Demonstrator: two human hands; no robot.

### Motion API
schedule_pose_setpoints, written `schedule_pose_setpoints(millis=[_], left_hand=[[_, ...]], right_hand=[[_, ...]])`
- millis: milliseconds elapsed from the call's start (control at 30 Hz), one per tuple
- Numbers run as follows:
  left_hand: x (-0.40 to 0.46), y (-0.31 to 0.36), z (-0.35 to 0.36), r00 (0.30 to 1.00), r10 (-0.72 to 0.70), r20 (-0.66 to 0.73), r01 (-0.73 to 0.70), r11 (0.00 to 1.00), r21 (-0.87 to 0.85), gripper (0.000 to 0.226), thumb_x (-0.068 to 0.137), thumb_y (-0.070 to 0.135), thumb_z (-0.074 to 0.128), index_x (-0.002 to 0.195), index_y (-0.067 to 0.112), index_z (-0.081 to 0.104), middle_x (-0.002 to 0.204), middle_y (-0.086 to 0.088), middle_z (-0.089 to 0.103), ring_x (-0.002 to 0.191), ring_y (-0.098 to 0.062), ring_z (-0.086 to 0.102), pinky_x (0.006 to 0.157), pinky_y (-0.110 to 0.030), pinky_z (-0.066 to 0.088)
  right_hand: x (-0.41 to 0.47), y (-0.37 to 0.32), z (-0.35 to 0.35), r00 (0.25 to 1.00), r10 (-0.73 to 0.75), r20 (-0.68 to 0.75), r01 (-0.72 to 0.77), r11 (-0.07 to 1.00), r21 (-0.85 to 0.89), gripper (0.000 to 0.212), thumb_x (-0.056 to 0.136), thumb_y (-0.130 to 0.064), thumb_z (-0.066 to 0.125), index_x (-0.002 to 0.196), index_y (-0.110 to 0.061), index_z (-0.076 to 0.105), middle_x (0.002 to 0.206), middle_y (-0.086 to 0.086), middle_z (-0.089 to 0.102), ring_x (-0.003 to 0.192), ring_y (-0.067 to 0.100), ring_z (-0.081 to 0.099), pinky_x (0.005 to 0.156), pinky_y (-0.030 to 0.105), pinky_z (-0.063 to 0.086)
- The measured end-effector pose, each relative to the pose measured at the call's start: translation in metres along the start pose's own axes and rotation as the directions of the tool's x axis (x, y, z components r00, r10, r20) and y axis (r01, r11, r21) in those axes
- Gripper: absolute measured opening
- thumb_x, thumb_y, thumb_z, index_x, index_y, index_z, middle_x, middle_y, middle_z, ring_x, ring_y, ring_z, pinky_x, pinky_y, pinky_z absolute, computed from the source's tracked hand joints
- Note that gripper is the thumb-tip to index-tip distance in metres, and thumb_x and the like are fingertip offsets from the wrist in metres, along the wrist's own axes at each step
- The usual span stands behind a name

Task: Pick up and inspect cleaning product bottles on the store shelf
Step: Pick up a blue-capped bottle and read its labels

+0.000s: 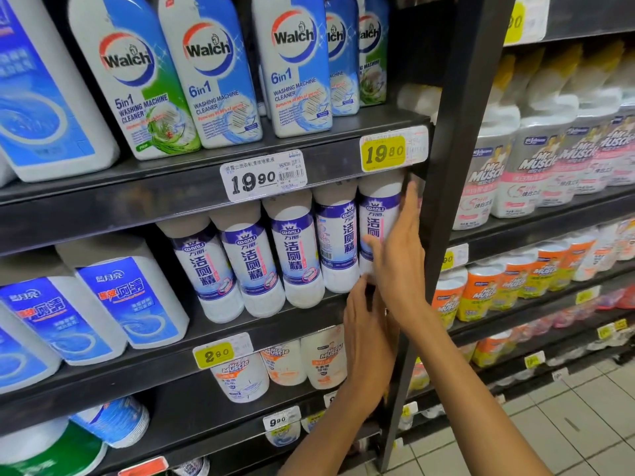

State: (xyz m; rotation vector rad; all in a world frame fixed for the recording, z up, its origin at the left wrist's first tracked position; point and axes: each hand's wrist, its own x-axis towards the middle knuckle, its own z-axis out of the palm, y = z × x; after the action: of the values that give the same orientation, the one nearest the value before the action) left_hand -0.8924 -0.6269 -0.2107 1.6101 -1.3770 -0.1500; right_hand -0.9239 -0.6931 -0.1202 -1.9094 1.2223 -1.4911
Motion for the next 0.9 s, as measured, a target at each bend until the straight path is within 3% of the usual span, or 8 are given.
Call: schedule_pose_setpoints(millis=[67, 167, 400, 500, 600, 667, 733, 900], left_hand=[[-0.001, -0.004, 0.003, 0.998, 0.037, 0.041, -0.044, 0.985, 0.167, 0.070, 0.084, 0.014, 0.068, 0.143, 0.024, 0.031, 0.146, -0.007, 0.039, 0.132, -0.023, 0.040, 0.105, -0.039, 0.038], [0.001, -0.006, 0.004, 0.993, 0.023, 0.115, -0.054, 0.960, 0.275, 0.071, 0.083, 0.016, 0.068, 0.146, 0.015, 0.032, 0.152, -0.004, 0.032, 0.138, -0.022, 0.032, 0.109, -0.035, 0.029], [0.003, -0.008, -0.006, 0.987, -0.011, 0.162, -0.026, 0.974, 0.227, 0.070, 0.089, 0.027, 0.060, 0.148, 0.018, 0.024, 0.150, 0.000, 0.029, 0.137, -0.014, 0.020, 0.111, -0.026, 0.016], [0.002, -0.007, -0.021, 0.998, -0.001, 0.065, -0.010, 0.986, 0.165, 0.054, 0.086, 0.016, 0.064, 0.136, 0.016, 0.045, 0.138, -0.002, 0.043, 0.130, -0.017, 0.034, 0.107, -0.027, 0.027], [0.004, -0.005, -0.034, 0.989, -0.020, -0.147, 0.042, 0.989, 0.145, 0.045, 0.082, 0.000, 0.063, 0.126, 0.007, 0.053, 0.127, -0.011, 0.052, 0.121, -0.024, 0.047, 0.103, -0.036, 0.041], [0.009, -0.001, -0.037, 0.974, 0.006, -0.225, 0.029, 0.988, 0.153, 0.053, 0.079, -0.008, 0.062, 0.130, 0.002, 0.050, 0.133, -0.018, 0.049, 0.126, -0.029, 0.046, 0.106, -0.037, 0.039], [0.011, 0.006, -0.039, 0.983, -0.014, -0.183, 0.036, 0.992, 0.122, 0.061, 0.084, -0.009, 0.057, 0.139, 0.002, 0.036, 0.147, -0.019, 0.034, 0.138, -0.026, 0.031, 0.114, -0.034, 0.027], [0.013, 0.008, -0.041, 0.993, 0.018, -0.116, -0.008, 0.997, 0.082, 0.061, 0.095, 0.012, 0.054, 0.139, 0.018, 0.012, 0.152, 0.000, 0.001, 0.143, -0.010, 0.002, 0.116, -0.018, 0.001]], right_hand=[[0.001, 0.006, 0.001, 0.996, 0.081, 0.020, -0.083, 0.989, 0.119, 0.077, 0.089, -0.007, 0.062, 0.149, -0.013, 0.014, 0.149, 0.011, 0.034, 0.126, 0.017, 0.046, 0.099, 0.026, 0.043], [-0.003, 0.007, 0.001, 0.994, 0.103, 0.046, -0.107, 0.988, 0.110, 0.066, 0.092, -0.013, 0.059, 0.146, -0.009, 0.021, 0.143, 0.013, 0.042, 0.124, 0.023, 0.050, 0.098, 0.039, 0.049], [-0.005, 0.000, 0.008, 0.992, 0.120, -0.034, -0.124, 0.968, -0.220, 0.067, 0.091, -0.024, 0.060, 0.146, -0.011, 0.023, 0.140, 0.014, 0.046, 0.121, 0.029, 0.052, 0.092, 0.049, 0.050], [-0.004, 0.000, 0.006, 0.988, 0.157, -0.004, -0.154, 0.966, -0.207, 0.066, 0.092, -0.025, 0.059, 0.146, -0.011, 0.023, 0.141, 0.014, 0.045, 0.121, 0.030, 0.052, 0.091, 0.051, 0.050], [-0.008, 0.000, 0.005, 0.993, 0.118, -0.015, -0.119, 0.973, -0.200, 0.066, 0.093, -0.022, 0.058, 0.146, -0.011, 0.021, 0.149, 0.012, 0.035, 0.126, 0.029, 0.049, 0.092, 0.050, 0.049], [-0.016, 0.002, 0.007, 0.999, 0.050, -0.015, -0.052, 0.967, -0.251, 0.068, 0.093, -0.016, 0.057, 0.148, -0.006, 0.018, 0.155, 0.013, 0.022, 0.131, 0.030, 0.043, 0.094, 0.050, 0.049], [-0.025, 0.001, 0.008, 0.999, 0.035, -0.031, -0.043, 0.948, -0.315, 0.067, 0.093, -0.011, 0.057, 0.148, -0.001, 0.019, 0.155, 0.019, 0.019, 0.132, 0.033, 0.040, 0.096, 0.049, 0.048], [-0.034, -0.012, 0.013, 0.970, -0.215, -0.113, 0.183, 0.953, -0.241, 0.050, 0.087, -0.003, 0.064, 0.132, 0.009, 0.044, 0.131, 0.026, 0.051, 0.121, 0.038, 0.051, 0.096, 0.045, 0.047]])
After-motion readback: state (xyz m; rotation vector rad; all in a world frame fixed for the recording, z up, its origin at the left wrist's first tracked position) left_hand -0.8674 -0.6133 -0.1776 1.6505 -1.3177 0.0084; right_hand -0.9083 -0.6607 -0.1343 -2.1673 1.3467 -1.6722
